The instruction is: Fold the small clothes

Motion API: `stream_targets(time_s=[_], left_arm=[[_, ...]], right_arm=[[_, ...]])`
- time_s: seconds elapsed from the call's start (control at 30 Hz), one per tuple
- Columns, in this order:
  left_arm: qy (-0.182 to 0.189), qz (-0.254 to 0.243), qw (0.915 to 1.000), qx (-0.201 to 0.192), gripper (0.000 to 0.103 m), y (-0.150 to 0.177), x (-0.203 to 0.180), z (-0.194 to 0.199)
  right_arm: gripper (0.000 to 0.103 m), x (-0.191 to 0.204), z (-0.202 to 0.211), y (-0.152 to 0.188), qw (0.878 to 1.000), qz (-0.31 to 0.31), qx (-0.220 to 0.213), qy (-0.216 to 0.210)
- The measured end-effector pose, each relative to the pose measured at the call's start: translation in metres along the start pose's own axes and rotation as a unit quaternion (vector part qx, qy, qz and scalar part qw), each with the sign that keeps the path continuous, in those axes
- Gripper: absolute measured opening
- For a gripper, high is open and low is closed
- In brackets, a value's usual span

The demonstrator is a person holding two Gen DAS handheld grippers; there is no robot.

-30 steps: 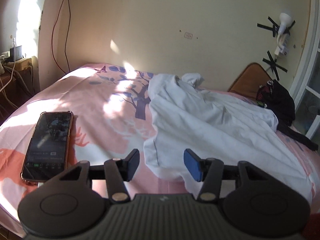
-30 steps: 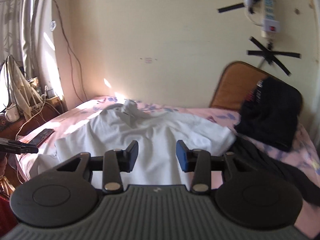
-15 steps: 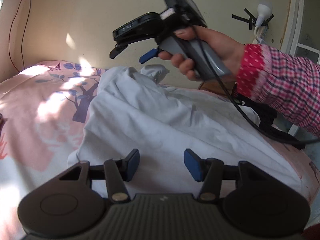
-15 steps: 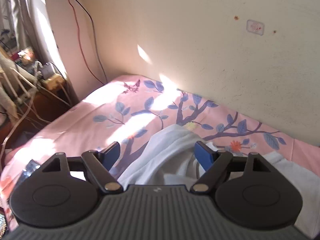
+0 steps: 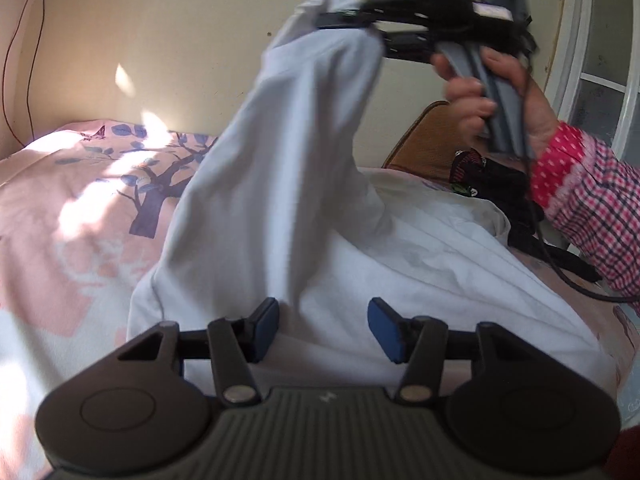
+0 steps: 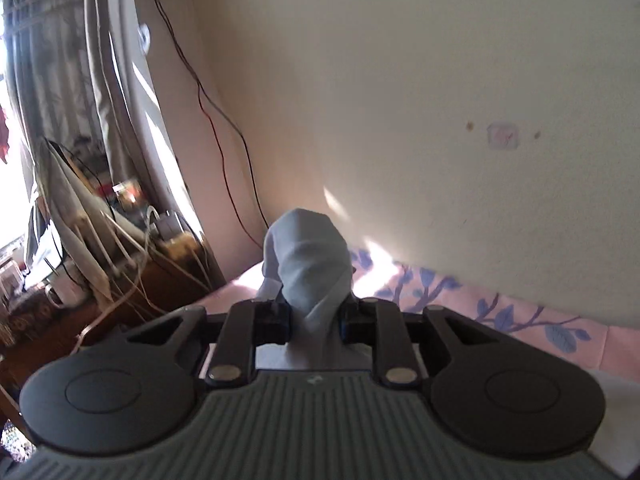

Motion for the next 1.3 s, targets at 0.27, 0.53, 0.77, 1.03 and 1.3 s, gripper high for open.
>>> stream_targets(time_s=[0.27, 0.53, 0.77, 1.03, 1.3], left_arm=[[0.068, -0.003, 0.9971, -0.034, 0.054, -0.005, -0.007, 0.024], [0.068, 0.04, 0.9958, -0.048, 0.054, -0.021, 0.0, 0.036], [0.055, -0.011, 0.9976, -0.042, 0.054, -0.015, -0.025, 0.028], [0.043, 0.012, 0.9984, -0.036, 0.054, -0.018, -0.011, 0.016], [0.027, 0.079, 0.9961, -0.028, 0.054, -0.019, 0.031, 0.02]], right_arm=[[0.08, -0.14, 0.162, 0.15, 0.922, -0.152, 0.046, 0.354], [0.082, -0.08, 0.14, 0.106, 0.957, -0.099, 0.004, 0.273], [0.078, -0.054, -0.034, 0.08, 0.941, 0.062, 0.202, 0.266], [0.006, 0.005, -0.117, -0.054, 0.972, 0.034, 0.142, 0.185], [0.043, 0.121, -0.205, -0.126, 0.995, 0.029, 0.095, -0.007]])
Point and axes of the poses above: each gripper's, at about its wrist camera, not at the fingertips, and z roughly against the way its jaws point, x to its left, y to its underside, the point moved 5 cm from there along -z, roughly the way its jaws point, and after that the axes turned 13 degrees about x, right-handed, at the moved point
